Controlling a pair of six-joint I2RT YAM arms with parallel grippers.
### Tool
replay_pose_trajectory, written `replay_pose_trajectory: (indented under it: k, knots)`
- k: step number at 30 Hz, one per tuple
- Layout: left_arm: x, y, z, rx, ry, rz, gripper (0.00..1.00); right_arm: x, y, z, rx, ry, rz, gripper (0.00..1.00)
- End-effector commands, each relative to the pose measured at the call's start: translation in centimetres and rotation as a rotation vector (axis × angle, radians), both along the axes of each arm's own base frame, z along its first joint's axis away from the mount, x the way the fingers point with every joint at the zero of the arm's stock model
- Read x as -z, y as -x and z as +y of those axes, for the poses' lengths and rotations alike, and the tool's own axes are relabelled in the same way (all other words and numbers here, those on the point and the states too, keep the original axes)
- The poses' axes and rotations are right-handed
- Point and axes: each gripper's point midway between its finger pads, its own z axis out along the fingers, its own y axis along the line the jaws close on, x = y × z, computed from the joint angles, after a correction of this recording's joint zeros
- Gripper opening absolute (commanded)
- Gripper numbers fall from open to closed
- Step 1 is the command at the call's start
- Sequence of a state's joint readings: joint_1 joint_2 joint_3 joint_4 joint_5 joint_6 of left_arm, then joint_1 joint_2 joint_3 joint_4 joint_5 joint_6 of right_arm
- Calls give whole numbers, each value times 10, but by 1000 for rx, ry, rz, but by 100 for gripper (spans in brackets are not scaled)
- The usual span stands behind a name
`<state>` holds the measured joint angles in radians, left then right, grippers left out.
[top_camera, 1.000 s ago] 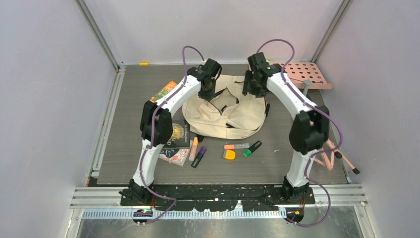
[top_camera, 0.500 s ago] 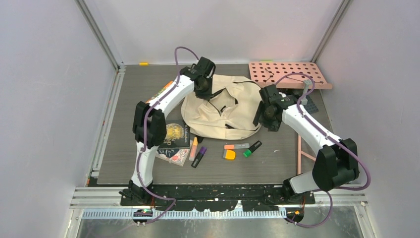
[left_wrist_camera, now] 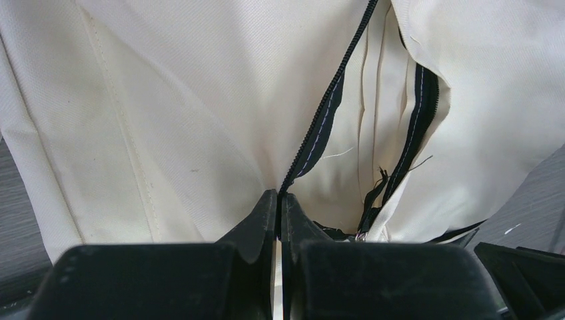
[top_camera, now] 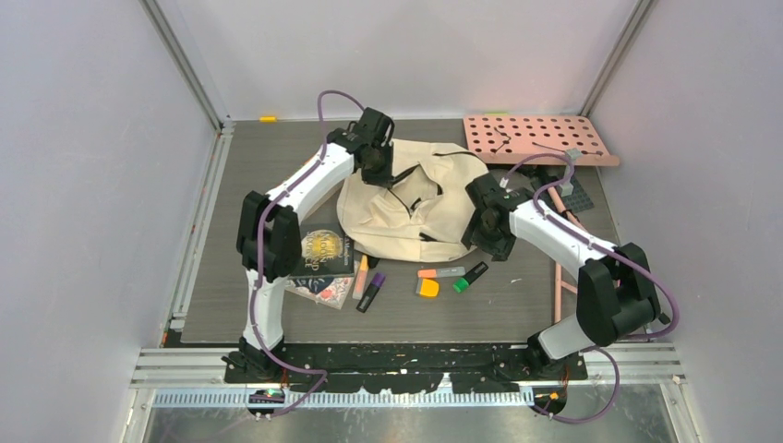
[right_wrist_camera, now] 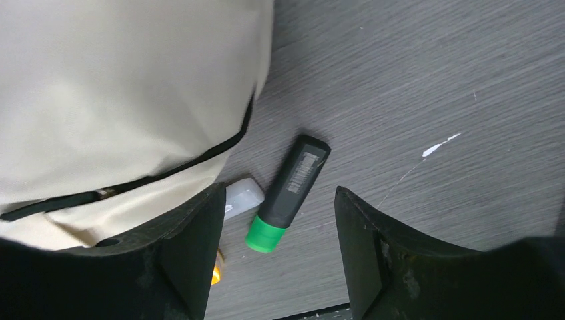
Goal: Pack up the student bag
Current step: Pick up the stationery from the center of the board.
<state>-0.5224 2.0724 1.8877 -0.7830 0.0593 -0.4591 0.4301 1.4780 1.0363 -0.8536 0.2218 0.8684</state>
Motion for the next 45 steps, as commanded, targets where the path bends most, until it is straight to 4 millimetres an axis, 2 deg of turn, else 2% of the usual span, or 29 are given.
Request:
replay_pose_trajectory:
  k: [1, 9, 23, 28, 32, 35, 39, 42, 45]
  knots:
    - [-43, 0, -1, 26, 66, -86, 0, 12, 6, -11, 67, 42, 11, 66]
    - [-37, 7, 1, 36, 74, -70, 0, 32, 10, -9, 41, 43, 48, 54]
    - [-34, 8, 0, 39, 78, -59, 0, 52, 15, -4, 3, 56, 126, 53]
    - [-37, 8, 2, 38, 77, -65, 0, 64, 18, -2, -20, 57, 146, 49]
    - [-37, 9, 3, 37, 73, -69, 0, 66, 17, -4, -32, 98, 116, 48]
    - [-38, 9, 3, 37, 74, -73, 0, 63, 8, -8, -24, 138, 41, 47]
    - [-39, 10, 3, 38, 76, -72, 0, 56, -3, -7, -19, 132, -79, 45]
    - [-39, 9, 4, 41, 73, -76, 0, 54, -5, -4, -38, 118, -103, 45]
    - [-40, 9, 3, 45, 75, -78, 0, 54, -3, -5, -43, 126, -92, 38]
